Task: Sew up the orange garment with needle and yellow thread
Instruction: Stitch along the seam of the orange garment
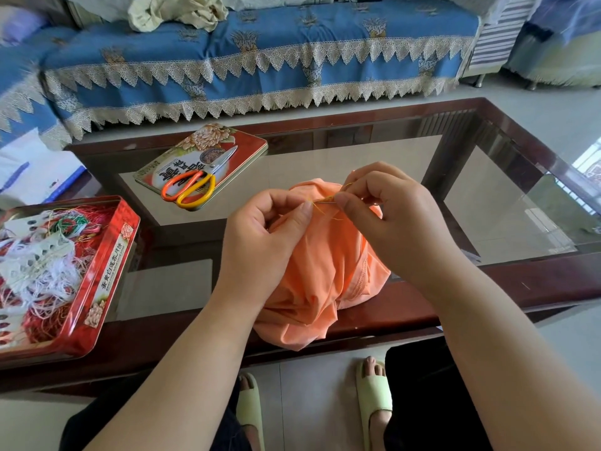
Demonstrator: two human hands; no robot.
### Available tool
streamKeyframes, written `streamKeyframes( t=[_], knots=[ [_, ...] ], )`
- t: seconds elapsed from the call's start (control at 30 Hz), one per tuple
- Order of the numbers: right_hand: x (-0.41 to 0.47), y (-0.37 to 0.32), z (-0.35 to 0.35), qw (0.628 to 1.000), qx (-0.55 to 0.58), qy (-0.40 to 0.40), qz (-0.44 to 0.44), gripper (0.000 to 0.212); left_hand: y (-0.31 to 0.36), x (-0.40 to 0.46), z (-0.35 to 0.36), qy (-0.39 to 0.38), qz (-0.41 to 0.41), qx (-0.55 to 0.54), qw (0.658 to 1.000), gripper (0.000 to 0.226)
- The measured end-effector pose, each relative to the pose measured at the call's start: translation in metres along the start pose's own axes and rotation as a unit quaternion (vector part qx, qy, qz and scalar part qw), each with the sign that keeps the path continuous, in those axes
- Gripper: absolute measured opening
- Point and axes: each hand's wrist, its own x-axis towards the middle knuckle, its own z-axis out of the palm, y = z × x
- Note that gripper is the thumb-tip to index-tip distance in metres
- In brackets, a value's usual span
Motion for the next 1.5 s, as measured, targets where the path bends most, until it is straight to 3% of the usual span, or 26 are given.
streamKeyframes(
  t=[0.17, 0.43, 0.57, 0.97, 1.2, 1.37, 1.5],
  knots=[
    [-0.007, -0.007, 0.012, 0.997, -0.025, 0.078, -0.004, 0.021, 0.003, -0.007, 0.008, 0.054, 0.039, 0.020, 0.998, 0.007],
    [-0.013, -0.021, 0.027, 0.984, -0.064, 0.161, -0.040, 0.022, 0.005, -0.017, 0.022, 0.090, -0.050, -0.101, 0.990, 0.009],
    [-0.016, -0.023, 0.031, 0.980, -0.097, 0.169, -0.050, 0.021, 0.007, -0.021, 0.025, 0.081, -0.047, -0.150, 0.984, 0.017],
    [-0.020, -0.023, 0.026, 0.995, -0.033, 0.081, -0.054, 0.020, 0.004, -0.015, 0.019, 0.109, -0.079, -0.186, 0.973, 0.006],
    [-0.017, -0.023, 0.023, 0.993, -0.044, 0.091, -0.053, 0.025, 0.007, -0.019, 0.019, 0.040, -0.023, -0.129, 0.991, 0.013],
    [-0.012, -0.014, 0.010, 0.997, 0.069, -0.006, -0.016, 0.035, 0.006, -0.014, 0.015, 0.017, -0.051, -0.130, 0.990, 0.009],
    [-0.010, -0.007, 0.003, 0.995, 0.066, -0.069, -0.011, 0.024, 0.005, -0.007, 0.010, 0.020, -0.090, -0.147, 0.985, 0.008]
  ],
)
